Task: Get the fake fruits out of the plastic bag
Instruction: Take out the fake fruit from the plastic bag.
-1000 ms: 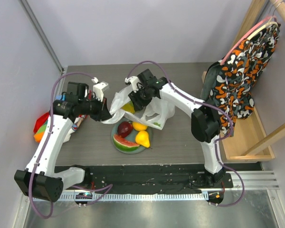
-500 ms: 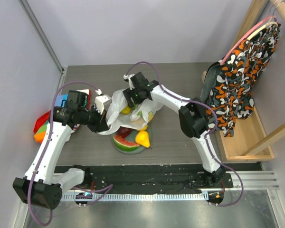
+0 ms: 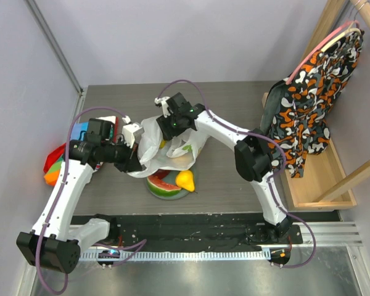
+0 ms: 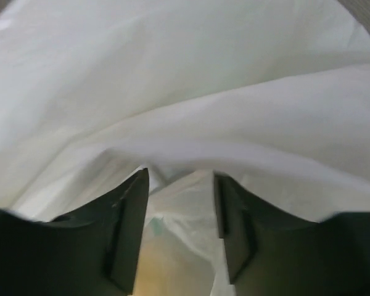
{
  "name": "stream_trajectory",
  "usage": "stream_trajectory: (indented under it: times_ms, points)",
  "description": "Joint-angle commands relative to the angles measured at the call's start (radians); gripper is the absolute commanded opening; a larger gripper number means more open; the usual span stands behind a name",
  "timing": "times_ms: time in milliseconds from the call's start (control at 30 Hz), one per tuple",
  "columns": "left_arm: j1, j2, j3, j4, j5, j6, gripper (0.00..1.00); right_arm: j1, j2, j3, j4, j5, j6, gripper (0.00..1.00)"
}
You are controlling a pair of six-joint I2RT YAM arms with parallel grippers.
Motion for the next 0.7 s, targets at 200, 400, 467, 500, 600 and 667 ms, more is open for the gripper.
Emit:
stream_trajectory:
  times_ms: [200, 400, 467, 500, 600, 667]
  points:
    - [0.009, 0.013, 0.077, 0.152, -0.009, -0.252, 0.0, 0.039, -0.183, -0.114, 0.016, -0.337, -0.089, 0.35]
    - [0.032, 0.044, 0.168, 0.14, 0.075, -0.319, 0.0, 0.042, -0.062, -0.055, 0.099, -0.332, -0.029, 0.47]
    - [0.032, 0.055, 0.183, 0.132, 0.105, -0.319, 0.0, 0.048, -0.036, -0.045, 0.139, -0.26, 0.019, 0.64]
    - [0.032, 0.058, 0.183, 0.122, 0.114, -0.312, 0.0, 0.052, -0.029, -0.039, 0.174, -0.226, 0.025, 0.69]
    - [0.032, 0.063, 0.163, 0.103, 0.16, -0.295, 0.0, 0.071, 0.006, -0.021, 0.246, -0.129, 0.023, 1.0]
    - [0.032, 0.06, 0.145, 0.103, 0.187, -0.295, 0.0, 0.074, 0.012, -0.047, 0.301, -0.083, 0.033, 1.0]
